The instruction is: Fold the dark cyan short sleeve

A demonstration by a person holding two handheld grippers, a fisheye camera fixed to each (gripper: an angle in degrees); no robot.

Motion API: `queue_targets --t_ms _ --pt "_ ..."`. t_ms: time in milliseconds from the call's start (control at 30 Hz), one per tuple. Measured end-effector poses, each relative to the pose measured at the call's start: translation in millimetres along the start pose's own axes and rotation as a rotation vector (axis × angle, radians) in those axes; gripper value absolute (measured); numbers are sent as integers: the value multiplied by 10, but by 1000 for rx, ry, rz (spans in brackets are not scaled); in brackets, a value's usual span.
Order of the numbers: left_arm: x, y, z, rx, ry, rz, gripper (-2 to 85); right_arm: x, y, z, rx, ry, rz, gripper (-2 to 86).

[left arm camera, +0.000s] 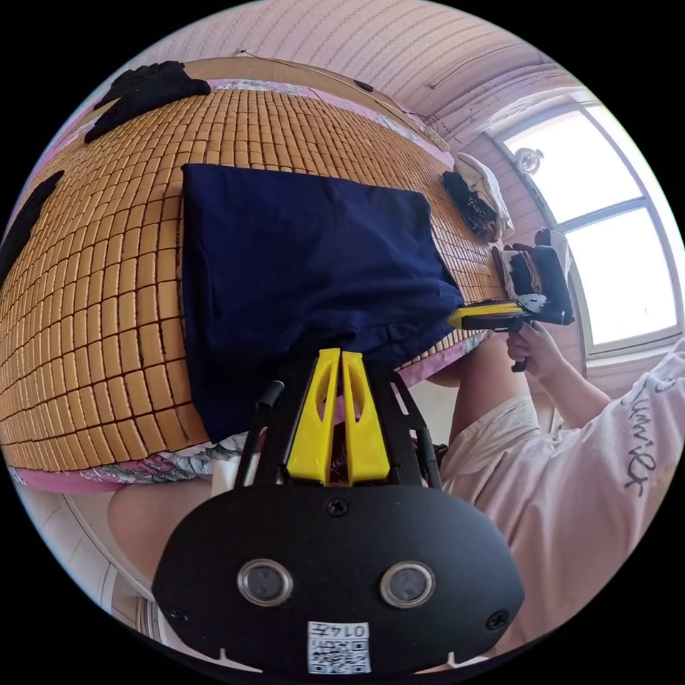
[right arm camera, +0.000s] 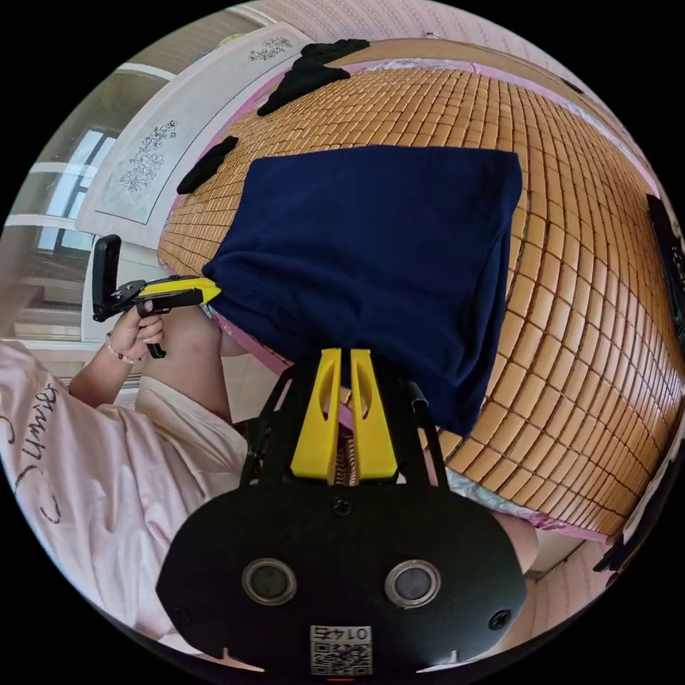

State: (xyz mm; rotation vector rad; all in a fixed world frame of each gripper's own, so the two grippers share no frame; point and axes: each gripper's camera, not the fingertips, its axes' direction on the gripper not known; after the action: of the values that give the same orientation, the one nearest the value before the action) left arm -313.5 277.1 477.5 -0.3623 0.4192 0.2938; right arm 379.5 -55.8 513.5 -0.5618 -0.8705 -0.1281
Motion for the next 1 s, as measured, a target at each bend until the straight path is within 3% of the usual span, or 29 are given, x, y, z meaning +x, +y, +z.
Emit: queue_targets --t_ms 67,133,367,533,700,833,1000 --pt "13 40 40 -27 -1 10 -10 39 -24 69 -111 -121 38 6" --pt "0 66 128 -57 -24 5 -10 94 -30 105 -97 -163 79 9" --pt "17 35 213 -35 -17 -7 -10 -197 -249 105 126 83 0 100" --pt "30 -43 212 -10 -18 1 -10 -466 -518 286 96 217 -106 53" --pt "35 -69 188 0 16 11 -10 -427 -725 159 -88 17 -87 23" --pt "54 -25 388 -92 -19 32 -10 -246 -881 265 -257 -222 -13 12" --pt "52 113 714 -194 -47 7 -10 -357 -983 384 -286 -194 -12 12"
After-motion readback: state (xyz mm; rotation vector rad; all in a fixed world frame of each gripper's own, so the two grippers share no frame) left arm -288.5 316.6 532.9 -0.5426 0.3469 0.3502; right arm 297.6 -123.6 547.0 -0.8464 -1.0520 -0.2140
